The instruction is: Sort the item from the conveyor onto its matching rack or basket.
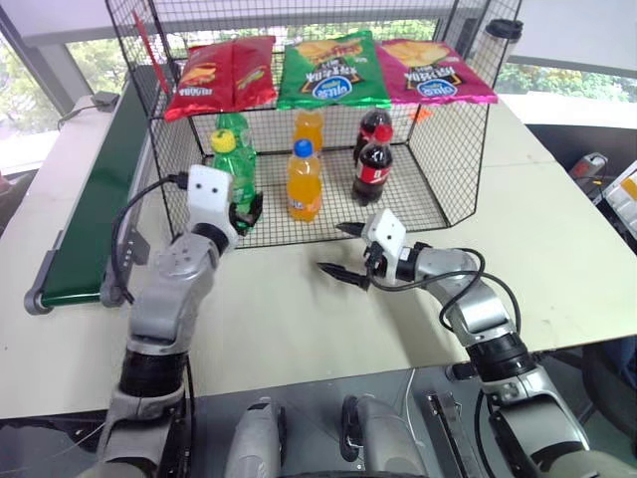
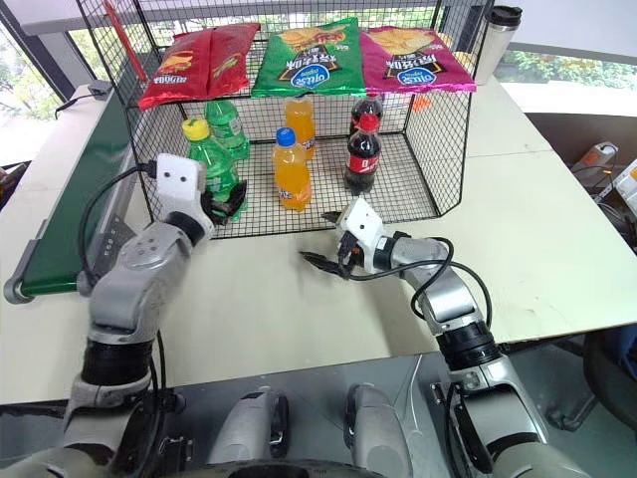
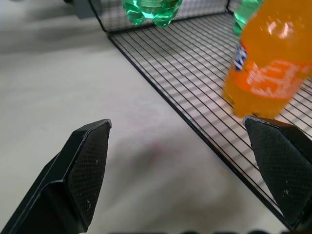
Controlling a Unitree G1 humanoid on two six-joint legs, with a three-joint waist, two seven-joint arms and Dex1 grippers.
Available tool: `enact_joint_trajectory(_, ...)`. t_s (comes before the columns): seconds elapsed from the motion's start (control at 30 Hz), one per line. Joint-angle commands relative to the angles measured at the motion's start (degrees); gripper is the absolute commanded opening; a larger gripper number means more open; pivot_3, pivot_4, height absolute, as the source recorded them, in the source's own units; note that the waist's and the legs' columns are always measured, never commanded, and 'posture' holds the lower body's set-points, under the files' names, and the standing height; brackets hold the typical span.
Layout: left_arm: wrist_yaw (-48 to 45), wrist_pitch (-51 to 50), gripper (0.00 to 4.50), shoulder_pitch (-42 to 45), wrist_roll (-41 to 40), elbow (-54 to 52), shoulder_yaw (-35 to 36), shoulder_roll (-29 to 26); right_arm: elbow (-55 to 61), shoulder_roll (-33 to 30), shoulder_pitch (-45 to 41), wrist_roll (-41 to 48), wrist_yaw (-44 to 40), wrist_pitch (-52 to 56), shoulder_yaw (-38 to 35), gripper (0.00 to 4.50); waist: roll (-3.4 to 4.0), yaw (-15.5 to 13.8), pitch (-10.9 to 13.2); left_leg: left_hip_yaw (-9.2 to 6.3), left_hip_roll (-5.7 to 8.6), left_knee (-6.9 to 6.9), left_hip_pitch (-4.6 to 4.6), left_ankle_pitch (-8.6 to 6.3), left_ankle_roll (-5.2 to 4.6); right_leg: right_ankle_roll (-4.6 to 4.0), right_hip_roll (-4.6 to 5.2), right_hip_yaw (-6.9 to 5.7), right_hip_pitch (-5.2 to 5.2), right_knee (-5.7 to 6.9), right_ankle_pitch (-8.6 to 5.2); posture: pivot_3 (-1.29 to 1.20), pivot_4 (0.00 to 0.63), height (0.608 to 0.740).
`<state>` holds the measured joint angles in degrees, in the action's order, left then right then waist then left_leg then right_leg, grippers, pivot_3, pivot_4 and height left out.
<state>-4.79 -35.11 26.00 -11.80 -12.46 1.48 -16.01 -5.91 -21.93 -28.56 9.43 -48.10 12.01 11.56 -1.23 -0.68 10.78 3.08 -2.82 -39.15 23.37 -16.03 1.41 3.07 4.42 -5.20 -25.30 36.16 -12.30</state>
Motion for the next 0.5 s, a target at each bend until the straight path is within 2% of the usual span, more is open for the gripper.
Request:
enact_joint_trajectory(0.03,1.9,5.8,2.88,4.1,2.9,3.9,0.7,1.4,0.9,0.3,-1.5,-0.5,0.4,-0.9,-0.4,4.5,0.0,0.0,0.0,0.0,0.0,0.0,0.0,0.0,0.0,0.0,0.0,0.0,-0.01,0.01,0.0,0.0,0.15,0.74)
enact_joint_trajectory(0.5,4.4,16.2,2.88,9.1,6.6,22.8,1.9,4.4,1.6,0.5,-2.0,-0.7,0.1,0.2,-0.5,4.5,0.0,0.0,0.0,0.02,0.0,0.0,0.0,0.0,0.0,0.01,0.01,-0.01,0.0,0.01,0.01,0.0,0.15,0.74)
